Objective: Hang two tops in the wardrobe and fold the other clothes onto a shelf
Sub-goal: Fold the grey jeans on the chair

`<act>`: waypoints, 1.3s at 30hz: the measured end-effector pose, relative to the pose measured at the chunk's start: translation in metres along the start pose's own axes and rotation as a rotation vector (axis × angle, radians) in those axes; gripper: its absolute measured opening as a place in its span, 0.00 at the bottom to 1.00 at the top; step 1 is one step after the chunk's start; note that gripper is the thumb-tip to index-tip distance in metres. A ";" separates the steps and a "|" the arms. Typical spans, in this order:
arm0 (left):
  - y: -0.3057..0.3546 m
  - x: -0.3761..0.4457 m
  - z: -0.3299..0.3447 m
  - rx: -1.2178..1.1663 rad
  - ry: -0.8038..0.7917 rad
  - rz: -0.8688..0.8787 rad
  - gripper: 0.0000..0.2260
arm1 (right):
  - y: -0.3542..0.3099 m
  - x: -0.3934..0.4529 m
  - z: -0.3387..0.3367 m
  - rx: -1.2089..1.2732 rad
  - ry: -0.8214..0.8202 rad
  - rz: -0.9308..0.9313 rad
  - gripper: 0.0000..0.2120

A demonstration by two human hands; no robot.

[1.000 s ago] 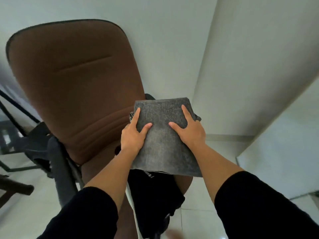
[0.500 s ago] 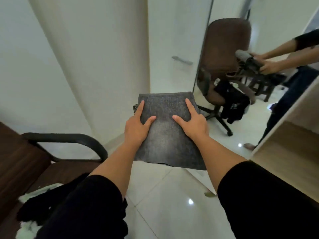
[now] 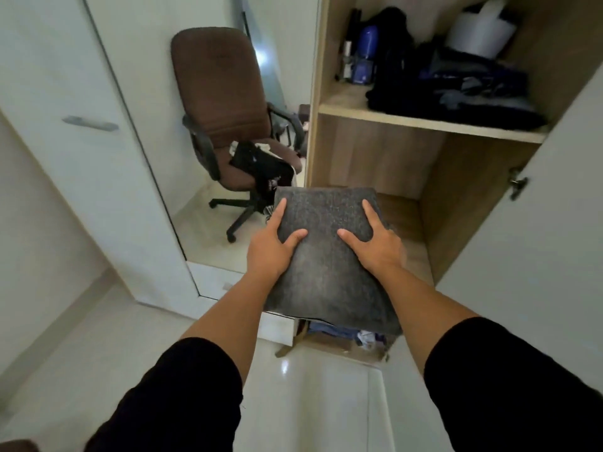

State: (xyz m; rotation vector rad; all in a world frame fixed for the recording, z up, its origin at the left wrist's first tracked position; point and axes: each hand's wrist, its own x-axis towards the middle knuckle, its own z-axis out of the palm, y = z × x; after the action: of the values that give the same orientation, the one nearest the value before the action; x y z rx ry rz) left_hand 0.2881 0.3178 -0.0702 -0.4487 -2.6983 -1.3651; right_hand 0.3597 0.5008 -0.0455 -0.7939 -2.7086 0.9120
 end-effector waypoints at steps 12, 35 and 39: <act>-0.013 0.066 0.183 0.025 -0.197 0.097 0.34 | 0.156 0.092 0.026 0.015 0.131 0.126 0.39; -0.104 0.254 0.381 0.111 -0.111 0.345 0.35 | 0.277 0.308 0.131 -0.024 0.378 -0.059 0.38; -0.099 0.315 0.422 0.117 -0.137 0.292 0.34 | 0.287 0.393 0.132 -0.036 0.331 -0.024 0.38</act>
State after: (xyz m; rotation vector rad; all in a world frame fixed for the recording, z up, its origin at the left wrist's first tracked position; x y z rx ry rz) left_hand -0.0181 0.6694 -0.3344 -0.9128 -2.6612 -1.1295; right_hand 0.1095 0.8379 -0.3257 -0.8350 -2.4455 0.6603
